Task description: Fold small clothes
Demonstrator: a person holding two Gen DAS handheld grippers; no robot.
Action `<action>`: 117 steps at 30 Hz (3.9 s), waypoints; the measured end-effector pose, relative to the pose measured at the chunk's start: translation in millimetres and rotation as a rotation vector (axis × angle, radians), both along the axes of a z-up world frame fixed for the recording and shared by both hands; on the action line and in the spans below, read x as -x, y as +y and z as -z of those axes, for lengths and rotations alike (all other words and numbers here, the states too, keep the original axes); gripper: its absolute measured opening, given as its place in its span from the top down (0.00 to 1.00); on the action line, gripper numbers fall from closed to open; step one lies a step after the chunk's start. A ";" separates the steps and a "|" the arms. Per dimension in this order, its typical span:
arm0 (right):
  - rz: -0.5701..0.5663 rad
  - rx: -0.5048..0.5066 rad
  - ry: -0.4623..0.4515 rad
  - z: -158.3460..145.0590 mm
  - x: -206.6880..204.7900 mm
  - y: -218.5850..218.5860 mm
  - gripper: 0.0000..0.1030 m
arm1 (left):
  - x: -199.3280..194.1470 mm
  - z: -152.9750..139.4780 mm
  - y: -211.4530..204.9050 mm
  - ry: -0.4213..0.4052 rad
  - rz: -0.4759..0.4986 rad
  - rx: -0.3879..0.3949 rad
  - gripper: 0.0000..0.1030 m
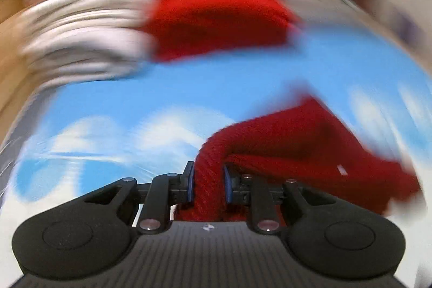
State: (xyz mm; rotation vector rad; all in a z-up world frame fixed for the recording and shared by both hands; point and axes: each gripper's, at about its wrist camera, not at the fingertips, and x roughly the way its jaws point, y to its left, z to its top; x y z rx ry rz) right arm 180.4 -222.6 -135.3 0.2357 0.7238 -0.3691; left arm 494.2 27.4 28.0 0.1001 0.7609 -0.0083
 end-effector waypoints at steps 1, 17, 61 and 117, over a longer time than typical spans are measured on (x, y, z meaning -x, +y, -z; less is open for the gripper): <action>-0.021 0.006 0.005 1.0 -2.2 4.0 0.02 | -22.9 -9.7 34.9 -0.037 -0.113 0.010 0.75; -0.259 -0.090 0.027 5.9 -76.8 38.9 0.01 | 95.4 133.4 112.5 0.194 -0.177 0.266 0.16; -0.554 -0.183 0.024 65.2 -171.7 45.0 0.25 | 65.3 190.5 176.0 0.298 -0.081 0.508 0.17; -0.560 -0.213 0.268 35.1 -223.0 36.6 0.57 | 90.5 164.3 116.5 0.194 -0.242 0.183 0.06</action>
